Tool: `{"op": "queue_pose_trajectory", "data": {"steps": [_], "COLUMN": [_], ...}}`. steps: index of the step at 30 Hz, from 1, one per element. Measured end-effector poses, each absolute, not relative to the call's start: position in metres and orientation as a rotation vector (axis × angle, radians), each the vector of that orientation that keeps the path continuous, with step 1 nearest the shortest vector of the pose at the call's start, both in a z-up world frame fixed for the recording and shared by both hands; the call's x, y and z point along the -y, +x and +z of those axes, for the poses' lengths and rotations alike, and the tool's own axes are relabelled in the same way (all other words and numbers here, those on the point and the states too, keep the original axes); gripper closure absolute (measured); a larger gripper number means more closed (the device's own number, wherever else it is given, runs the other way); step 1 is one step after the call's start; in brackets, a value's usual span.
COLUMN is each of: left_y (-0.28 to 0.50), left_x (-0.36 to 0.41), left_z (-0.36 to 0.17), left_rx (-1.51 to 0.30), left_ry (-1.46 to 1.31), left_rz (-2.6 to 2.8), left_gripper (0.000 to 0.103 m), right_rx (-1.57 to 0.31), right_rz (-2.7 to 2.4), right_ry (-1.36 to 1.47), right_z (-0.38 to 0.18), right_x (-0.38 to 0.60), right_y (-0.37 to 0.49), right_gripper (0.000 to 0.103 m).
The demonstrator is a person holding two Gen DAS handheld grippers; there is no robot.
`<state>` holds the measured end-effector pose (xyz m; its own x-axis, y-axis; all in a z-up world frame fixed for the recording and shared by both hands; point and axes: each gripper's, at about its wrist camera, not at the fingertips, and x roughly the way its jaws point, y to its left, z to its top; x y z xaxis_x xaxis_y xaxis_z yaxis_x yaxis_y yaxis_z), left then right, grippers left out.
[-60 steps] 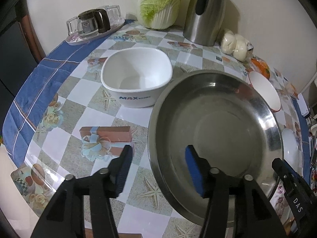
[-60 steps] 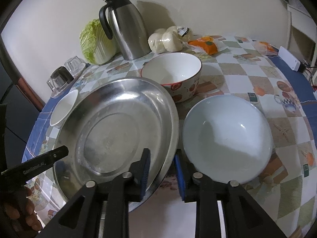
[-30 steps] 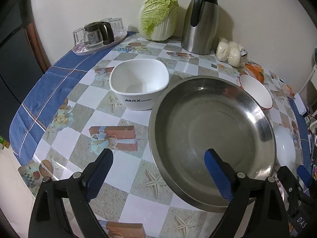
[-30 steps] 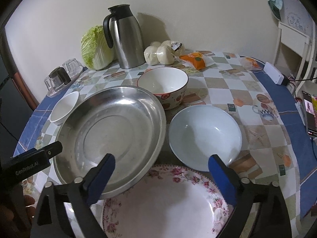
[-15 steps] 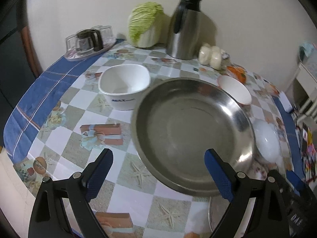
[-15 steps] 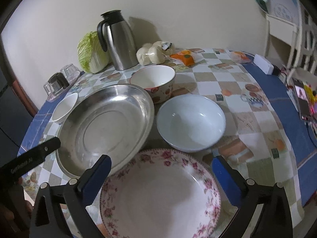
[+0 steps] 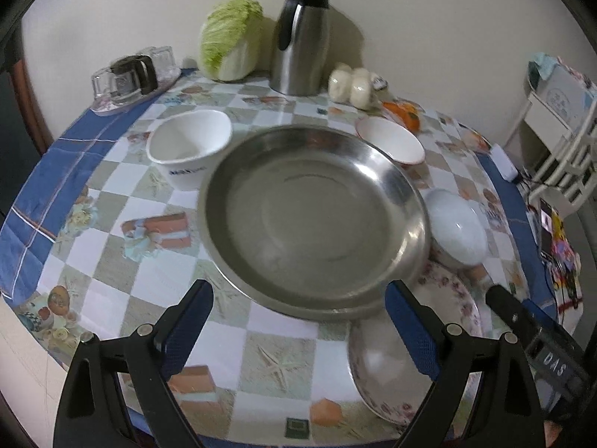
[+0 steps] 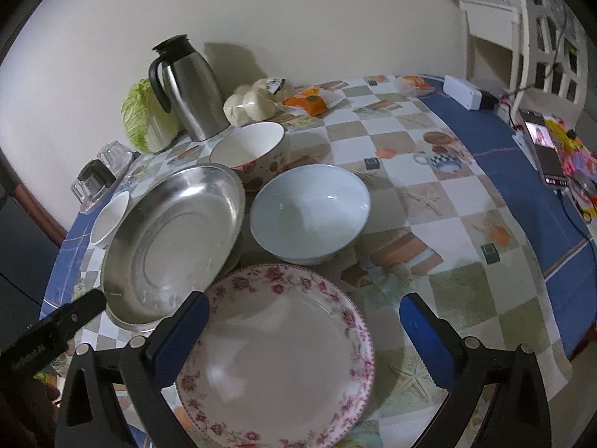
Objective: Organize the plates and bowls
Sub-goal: 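Move both grippers to the pink-floral plate rim and close them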
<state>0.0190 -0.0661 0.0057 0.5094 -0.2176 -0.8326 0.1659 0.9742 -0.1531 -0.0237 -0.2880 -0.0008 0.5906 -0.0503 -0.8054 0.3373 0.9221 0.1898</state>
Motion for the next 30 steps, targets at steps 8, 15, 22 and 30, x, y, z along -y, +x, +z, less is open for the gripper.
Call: {"op": "queue_pose_trajectory", "data": {"steps": [8, 15, 22, 30], "left_y": [0.007, 0.008, 0.011, 0.015], "left_x": [0.084, 0.093, 0.102, 0.109], "left_z": [0.003, -0.009, -0.029, -0.049], "left_rx": [-1.057, -1.140, -1.243, -1.317], "left_ry": [-0.043, -0.035, -0.032, -0.016], "left_rz": [-0.296, -0.332, -0.361, -0.364], "left_gripper": [0.014, 0.018, 0.038, 0.055], "right_rx": [-0.956, -1.029, -1.106, -1.166], "right_rz": [-0.255, -0.275, -0.272, -0.293], "right_ry": [0.419, 0.454, 0.477, 0.520], "right_z": [-0.008, -0.025, -0.044, -0.061], "right_x": [0.308, 0.317, 0.320, 0.330], "right_y": [-0.031, -0.030, -0.026, -0.026], "right_gripper": [0.000, 0.024, 0.041, 0.074]}}
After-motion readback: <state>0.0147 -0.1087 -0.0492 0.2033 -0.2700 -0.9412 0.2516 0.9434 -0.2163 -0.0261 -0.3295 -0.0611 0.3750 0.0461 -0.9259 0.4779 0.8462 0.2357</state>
